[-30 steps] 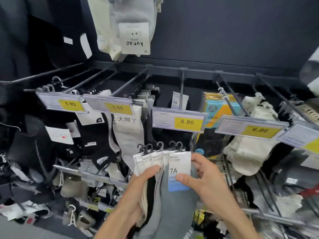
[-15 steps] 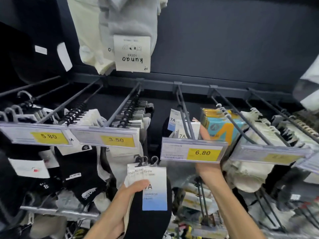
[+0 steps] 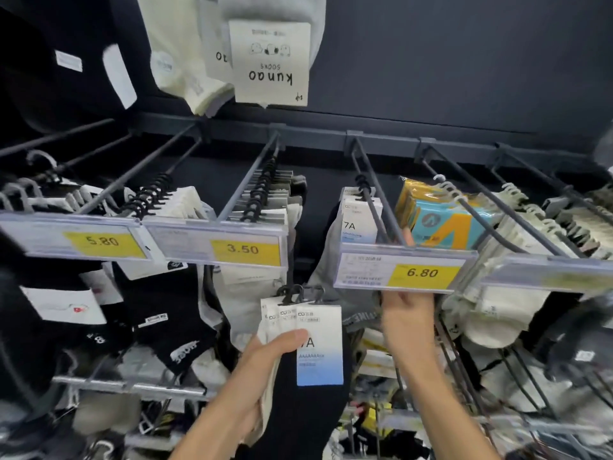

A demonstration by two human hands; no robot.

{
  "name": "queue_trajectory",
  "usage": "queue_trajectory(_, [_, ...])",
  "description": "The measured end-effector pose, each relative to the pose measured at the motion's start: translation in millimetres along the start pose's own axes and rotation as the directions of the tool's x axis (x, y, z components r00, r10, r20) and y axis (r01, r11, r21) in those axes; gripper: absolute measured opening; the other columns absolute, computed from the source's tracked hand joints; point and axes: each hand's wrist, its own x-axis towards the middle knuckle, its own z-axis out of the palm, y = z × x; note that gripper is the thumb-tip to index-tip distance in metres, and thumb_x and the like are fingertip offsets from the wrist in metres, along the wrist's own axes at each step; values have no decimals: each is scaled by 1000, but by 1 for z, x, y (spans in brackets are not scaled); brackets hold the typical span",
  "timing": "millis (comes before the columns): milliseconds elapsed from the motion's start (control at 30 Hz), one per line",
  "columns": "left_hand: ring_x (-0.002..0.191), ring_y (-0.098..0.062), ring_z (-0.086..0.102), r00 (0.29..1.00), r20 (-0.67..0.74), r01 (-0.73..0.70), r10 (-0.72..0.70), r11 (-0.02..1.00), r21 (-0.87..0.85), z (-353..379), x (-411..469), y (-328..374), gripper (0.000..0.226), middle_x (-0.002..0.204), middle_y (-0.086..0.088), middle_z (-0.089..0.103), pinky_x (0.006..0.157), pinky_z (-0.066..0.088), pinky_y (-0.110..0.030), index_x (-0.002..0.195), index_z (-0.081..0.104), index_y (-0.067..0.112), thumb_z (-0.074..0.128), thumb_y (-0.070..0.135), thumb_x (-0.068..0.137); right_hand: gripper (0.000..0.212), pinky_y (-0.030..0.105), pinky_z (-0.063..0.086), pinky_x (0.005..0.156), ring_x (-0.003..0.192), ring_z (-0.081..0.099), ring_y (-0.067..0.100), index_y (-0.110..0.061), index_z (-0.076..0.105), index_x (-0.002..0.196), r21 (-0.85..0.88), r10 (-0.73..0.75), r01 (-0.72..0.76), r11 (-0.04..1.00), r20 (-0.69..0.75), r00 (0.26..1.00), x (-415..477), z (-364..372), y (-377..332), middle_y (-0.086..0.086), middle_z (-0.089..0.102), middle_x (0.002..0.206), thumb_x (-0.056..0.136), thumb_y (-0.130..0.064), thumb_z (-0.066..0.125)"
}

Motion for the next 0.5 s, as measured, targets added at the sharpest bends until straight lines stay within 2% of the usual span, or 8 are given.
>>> queue_trajectory(67, [102,-21,73,1000,6,-15,15,1000,2,-2,0,-2,63,110,-3,76,83,55,-38,114,69,24,88,38,56,43,28,49,95,121,57,0,-43,52,134,4,55,-55,998,62,997,-15,15,-14,-18,60,132,92,-50,56])
queue_trajectory(100, [103,-21,72,1000,12,-9,9,1000,2,-2,0,-3,60,111,-4,76,83,57,-36,113,71,25,86,39,57,46,25,52,89,116,59,0,-48,52,131,8,57,-58,998,88,994,-30,15,-9,-19,62,128,86,-55,60])
queue_trajectory(133, [103,-22,72,999,36,-11,11,1000,1,-1,-1,-5,52,111,-5,76,79,59,-33,110,73,27,85,37,60,49,21,53,84,112,61,1,-51,53,129,-10,99,-99,995,184,978,-42,13,-9,-19,63,124,82,-56,65])
queue_trajectory(200, [100,-22,73,997,70,-19,18,1000,22,1,-3,-6,39,109,-6,76,73,59,-27,103,76,33,83,34,65,43,23,55,81,106,63,2,-53,59,120,-53,191,-184,981,298,935,-52,16,-4,-19,67,115,79,-50,75])
queue_trajectory(233, [101,-22,73,997,81,-11,8,999,31,1,-4,-7,41,110,-6,76,73,59,-27,105,75,33,81,36,64,35,27,57,81,103,65,3,-50,64,113,-51,212,-207,977,316,925,-53,17,-3,-17,69,111,81,-42,76])
queue_trajectory(333, [110,-26,69,993,106,42,-44,999,22,-3,-7,-7,71,119,-10,72,82,57,-32,128,63,18,77,41,62,26,28,57,75,96,69,3,-44,69,101,-27,232,-234,972,282,931,-50,14,-4,-15,74,103,86,-23,74])
queue_trajectory(367, [112,-27,68,992,117,46,-48,999,21,-4,-8,-6,73,121,-10,71,86,57,-33,131,59,15,76,39,64,26,27,57,75,96,69,4,-42,69,100,-18,238,-242,970,263,935,-50,12,-6,-14,75,103,85,-22,74])
queue_trajectory(500, [105,-26,72,995,102,-5,6,1000,-7,-4,-6,-7,52,115,-10,74,75,60,-29,124,64,17,74,22,74,26,21,55,83,101,69,7,-40,70,106,23,226,-246,969,318,921,-48,9,-10,-11,74,108,85,-24,73])
